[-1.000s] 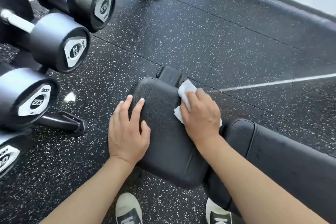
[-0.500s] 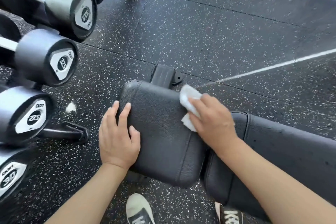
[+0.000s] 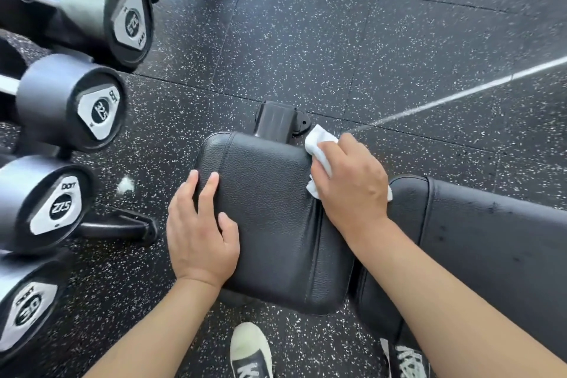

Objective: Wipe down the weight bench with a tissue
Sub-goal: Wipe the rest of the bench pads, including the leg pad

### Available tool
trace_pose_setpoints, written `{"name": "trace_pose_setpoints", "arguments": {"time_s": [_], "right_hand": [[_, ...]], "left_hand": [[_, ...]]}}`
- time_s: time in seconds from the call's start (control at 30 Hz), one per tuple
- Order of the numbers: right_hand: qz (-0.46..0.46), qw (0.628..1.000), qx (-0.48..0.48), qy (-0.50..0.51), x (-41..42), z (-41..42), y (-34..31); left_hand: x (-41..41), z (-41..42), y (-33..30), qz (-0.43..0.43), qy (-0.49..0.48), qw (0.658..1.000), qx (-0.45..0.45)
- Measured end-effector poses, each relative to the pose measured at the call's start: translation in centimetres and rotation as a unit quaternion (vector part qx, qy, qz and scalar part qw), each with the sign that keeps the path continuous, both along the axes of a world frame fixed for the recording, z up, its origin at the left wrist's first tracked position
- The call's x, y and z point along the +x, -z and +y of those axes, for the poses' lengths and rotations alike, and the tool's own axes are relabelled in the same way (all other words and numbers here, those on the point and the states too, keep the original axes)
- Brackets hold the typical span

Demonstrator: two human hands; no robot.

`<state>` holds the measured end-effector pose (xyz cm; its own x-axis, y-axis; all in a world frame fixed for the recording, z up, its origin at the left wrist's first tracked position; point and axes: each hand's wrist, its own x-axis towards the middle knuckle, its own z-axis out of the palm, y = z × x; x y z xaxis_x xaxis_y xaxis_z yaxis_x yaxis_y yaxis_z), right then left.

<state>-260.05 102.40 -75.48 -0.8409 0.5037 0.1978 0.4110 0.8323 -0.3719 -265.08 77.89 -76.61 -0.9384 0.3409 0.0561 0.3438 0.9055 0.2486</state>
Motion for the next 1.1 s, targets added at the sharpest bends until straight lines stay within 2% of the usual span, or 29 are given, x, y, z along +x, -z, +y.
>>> {"name": "trace_pose_setpoints", "arguments": {"time_s": [0.1,0.23,0.37,0.43,0.5,0.57,0.6,0.67,0.83,0.9,0.97,1.1], "right_hand": [[0.013,0.997,0.024,-0.072,2.3,-3.4,-0.2],[-0.017,0.973,0.021,-0.227,7.8,-10.4,0.2],[-0.011,0.954,0.045,-0.297,7.7,-9.8,0.5],[0.003,0.970,0.075,-0.231,4.9,-7.2,0.1],[0.006,0.994,0.074,-0.085,1.2,-4.5,-0.6],[-0.041,0.997,0.044,0.047,-1.4,-3.0,-1.3],[-0.056,0.995,0.037,0.074,-1.8,-3.4,-1.4],[-0.055,0.996,0.045,0.061,-1.2,-5.8,-1.4],[-0.037,0.989,0.039,-0.136,8.6,-13.2,-1.1],[-0.042,0.984,0.042,-0.170,11.7,-13.1,-0.8],[-0.032,0.987,0.044,-0.149,12.3,-11.2,-0.5],[-0.003,0.999,0.032,-0.012,7.6,-6.6,-0.6]], "left_hand": [[0.1,-0.1,0.0,-0.005,0.002,1.000,-0.001],[0.0,-0.2,-0.3,-0.025,0.012,1.000,0.003],[-0.1,-0.3,-0.8,-0.035,0.023,0.999,0.009],[-0.1,-0.2,-0.9,-0.039,0.028,0.999,0.015],[-0.1,-0.3,-1.0,-0.041,0.029,0.999,0.012],[0.0,-0.4,-1.0,-0.045,0.037,0.998,0.001],[0.0,-0.4,-1.1,-0.051,0.039,0.998,-0.008],[0.0,-0.5,-1.3,-0.058,0.041,0.997,-0.030],[-0.4,-0.8,-1.3,-0.059,0.090,0.992,-0.073],[-0.8,-1.1,-1.5,-0.053,0.125,0.988,-0.078],[-1.5,-1.1,-1.9,-0.050,0.156,0.983,-0.084],[-2.9,0.0,-2.2,-0.071,0.151,0.985,-0.041]]}}
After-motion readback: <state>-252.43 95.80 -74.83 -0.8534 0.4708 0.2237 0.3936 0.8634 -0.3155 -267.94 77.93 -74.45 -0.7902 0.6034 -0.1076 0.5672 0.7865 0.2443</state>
